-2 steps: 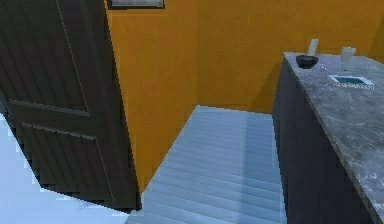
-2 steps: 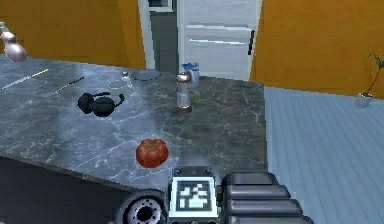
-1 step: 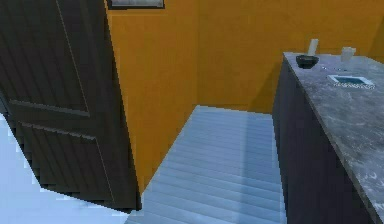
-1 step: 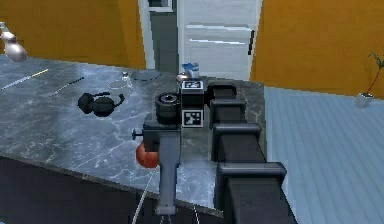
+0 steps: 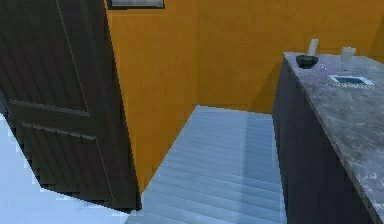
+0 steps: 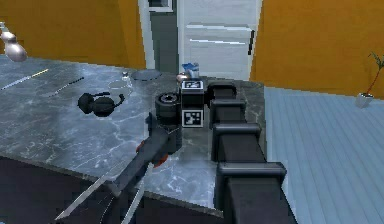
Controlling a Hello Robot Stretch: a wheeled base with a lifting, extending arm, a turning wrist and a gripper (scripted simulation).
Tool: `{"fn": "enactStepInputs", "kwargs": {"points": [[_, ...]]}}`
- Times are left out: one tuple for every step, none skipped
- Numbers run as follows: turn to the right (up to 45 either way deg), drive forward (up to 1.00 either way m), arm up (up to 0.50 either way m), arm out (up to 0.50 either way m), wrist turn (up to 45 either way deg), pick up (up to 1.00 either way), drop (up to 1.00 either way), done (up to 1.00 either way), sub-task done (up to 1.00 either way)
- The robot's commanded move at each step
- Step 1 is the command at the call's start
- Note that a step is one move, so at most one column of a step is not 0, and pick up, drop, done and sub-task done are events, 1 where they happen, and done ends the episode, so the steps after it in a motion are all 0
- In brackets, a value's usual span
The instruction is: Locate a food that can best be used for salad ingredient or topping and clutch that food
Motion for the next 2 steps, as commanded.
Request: {"fn": "enactStepInputs", "kwargs": {"points": [[0.0, 0.0, 0.0, 0.0, 45.0, 0.0, 0.0, 0.0, 0.0], [0.0, 0.0, 0.0, 0.0, 45.0, 0.0, 0.0, 0.0, 0.0]]}}
